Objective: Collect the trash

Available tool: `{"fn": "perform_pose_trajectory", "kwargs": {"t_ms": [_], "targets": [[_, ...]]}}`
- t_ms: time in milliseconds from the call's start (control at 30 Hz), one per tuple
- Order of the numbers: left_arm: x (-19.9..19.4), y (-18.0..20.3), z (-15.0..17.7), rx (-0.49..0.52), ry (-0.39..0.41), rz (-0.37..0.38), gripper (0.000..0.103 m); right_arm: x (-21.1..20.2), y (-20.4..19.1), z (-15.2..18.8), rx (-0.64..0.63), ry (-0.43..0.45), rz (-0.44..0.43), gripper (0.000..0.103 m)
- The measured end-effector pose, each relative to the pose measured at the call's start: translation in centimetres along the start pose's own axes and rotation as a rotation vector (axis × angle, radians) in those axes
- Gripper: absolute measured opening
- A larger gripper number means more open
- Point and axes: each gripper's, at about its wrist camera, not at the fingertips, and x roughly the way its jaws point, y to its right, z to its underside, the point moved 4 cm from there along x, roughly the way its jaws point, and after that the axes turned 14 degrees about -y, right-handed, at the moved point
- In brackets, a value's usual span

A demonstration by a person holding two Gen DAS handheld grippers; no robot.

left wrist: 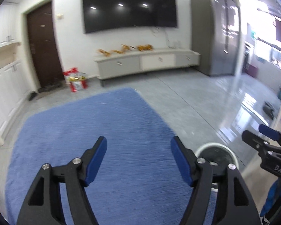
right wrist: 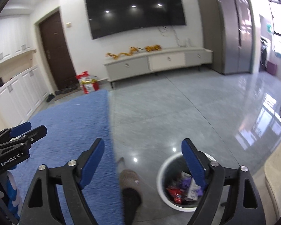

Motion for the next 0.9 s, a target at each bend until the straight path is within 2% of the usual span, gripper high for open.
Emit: {"fn": "perform_pose_trajectory", "kwargs": {"t_ms": [67, 133, 367, 467, 600, 733, 900], "targets": [[-1.2, -2.3, 0.5, -0.034, 0.032, -0.038, 0.071, -0.7, -2.6, -0.4, -0.042, 0.013, -0.013, 0.089], [-2.6, -4.4, 1.3, -0.069, 0.061, -0.073, 0.074, -1.5, -5.4, -0.6, -0.091, 0.030, -0.020, 0.097], [-6.0, -9.5, 3.6, -0.154, 0.117, -0.124, 0.077, -3.3, -11.7, -0.7, -0.189, 0.052, -0.058, 0.100], [-7.2, -11.2, 4.4, -0.196, 0.139, -0.144, 0.079, -4.4, -13.9, -0.5, -0.230, 0.073, -0.041, 0.100], [-8.6, -12.1, 5.1, -0.209, 0.164, -0.148, 0.081, -6.3, -15.7, 0.3, -0.253, 0.116, -0.035, 0.102], [-10.7, -12.4, 6.0, -0.221, 0.218, -0.130, 0.093, -7.9, -16.2, 1.4, -0.254, 0.150, -0.008, 0.102], [-12.6, -12.5, 7.1, -0.251, 0.262, -0.139, 0.097, -9.5, -16.3, 2.4, -0.242, 0.196, 0.046, 0.103]]}}
